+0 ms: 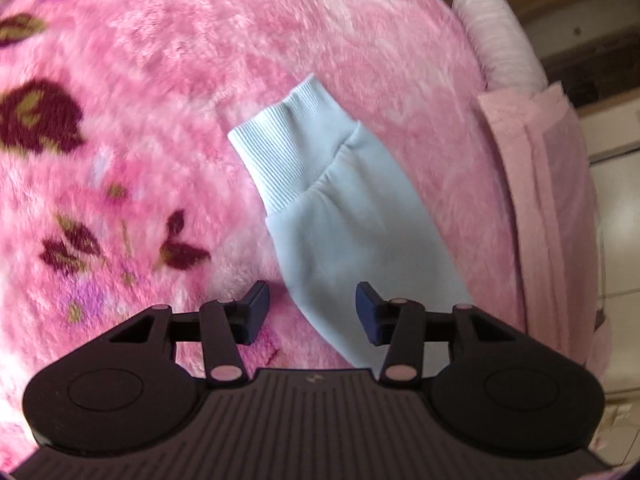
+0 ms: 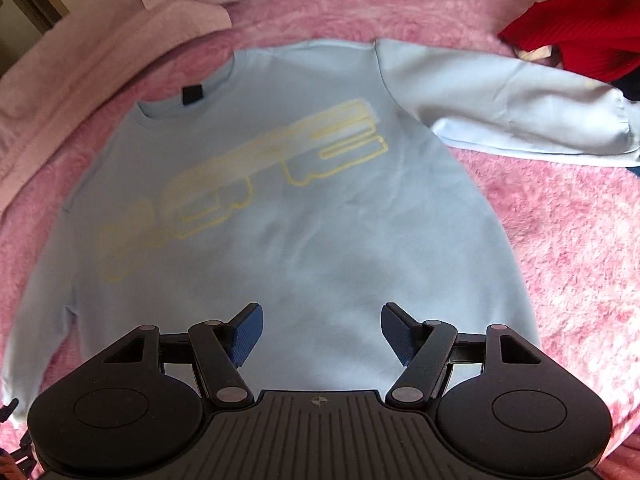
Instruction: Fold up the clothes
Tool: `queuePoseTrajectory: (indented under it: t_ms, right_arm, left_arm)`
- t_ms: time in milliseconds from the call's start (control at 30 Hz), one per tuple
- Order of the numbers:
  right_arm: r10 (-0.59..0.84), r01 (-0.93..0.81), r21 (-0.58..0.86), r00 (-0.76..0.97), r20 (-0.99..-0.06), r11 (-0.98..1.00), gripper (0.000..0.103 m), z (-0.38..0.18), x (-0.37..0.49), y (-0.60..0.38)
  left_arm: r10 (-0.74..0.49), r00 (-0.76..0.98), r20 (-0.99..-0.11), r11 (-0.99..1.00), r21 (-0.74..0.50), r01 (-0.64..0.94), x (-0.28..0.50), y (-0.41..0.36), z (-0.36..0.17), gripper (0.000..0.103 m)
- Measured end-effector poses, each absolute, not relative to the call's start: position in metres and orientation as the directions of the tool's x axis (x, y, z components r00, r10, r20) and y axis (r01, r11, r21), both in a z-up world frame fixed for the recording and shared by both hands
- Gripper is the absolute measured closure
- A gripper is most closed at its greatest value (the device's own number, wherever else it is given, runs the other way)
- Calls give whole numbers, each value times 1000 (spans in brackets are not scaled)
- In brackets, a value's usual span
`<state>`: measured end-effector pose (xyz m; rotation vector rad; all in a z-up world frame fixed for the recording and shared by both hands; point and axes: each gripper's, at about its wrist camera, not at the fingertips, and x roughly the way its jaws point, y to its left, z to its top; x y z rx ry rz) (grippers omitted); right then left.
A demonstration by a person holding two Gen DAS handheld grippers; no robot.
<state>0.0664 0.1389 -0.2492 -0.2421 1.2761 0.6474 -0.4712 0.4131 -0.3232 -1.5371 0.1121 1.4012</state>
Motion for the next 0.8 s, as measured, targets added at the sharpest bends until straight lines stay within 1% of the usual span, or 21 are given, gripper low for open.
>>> queuePoseTrajectory:
  t_ms: [200,267,300,367,467,533,600,667,700,767,800]
  right_arm:
    - [297,-587,162,140,-945,793,34,-279,80,146]
    - [298,-593,164,135,-945,789,34,-284,86,145]
    - [299,-596,165,133,-945,786,34,-286,89,145]
    - [304,-605,168,129,-944,778,34,-288,96,141]
    - [311,-606,167,140,-940,778,34,-285,111,134]
    - [311,-597,160,159,-937,786,34,-281,126,125]
    - [311,-576,156,181,-933,803,34,-275,141,115]
    - [316,-548,159,204,-927,821,34,-269,158,104]
    - [318,-535,160,218,-923,830,34,-264,166,98]
    - [322,-510,158,251,-913,846,34,-255,180,89]
    - [324,-499,157,268,-907,853,34,-251,187,84]
  left_arm:
    - [607,297,-737,-488,-640,-593,-473,415,-332,61]
    - [627,280,-727,-465,-638,-614,-467,421,-329,77]
    - [636,273,-722,-452,-635,-626,-463,424,-327,101]
    - [663,262,-702,-430,-642,-634,-455,427,-318,100]
    - [726,250,-641,-335,-647,-685,-429,429,-288,100]
    - [753,298,-586,-214,-647,-732,-396,431,-258,100]
    - [754,399,-522,-46,-647,-761,-349,428,-227,100]
    - [721,520,-459,141,-637,-758,-296,421,-198,100]
    - [684,589,-431,238,-631,-738,-266,410,-187,100]
    - [560,734,-385,422,-630,-652,-203,383,-174,99]
    - [480,788,-386,481,-635,-604,-174,368,-176,96]
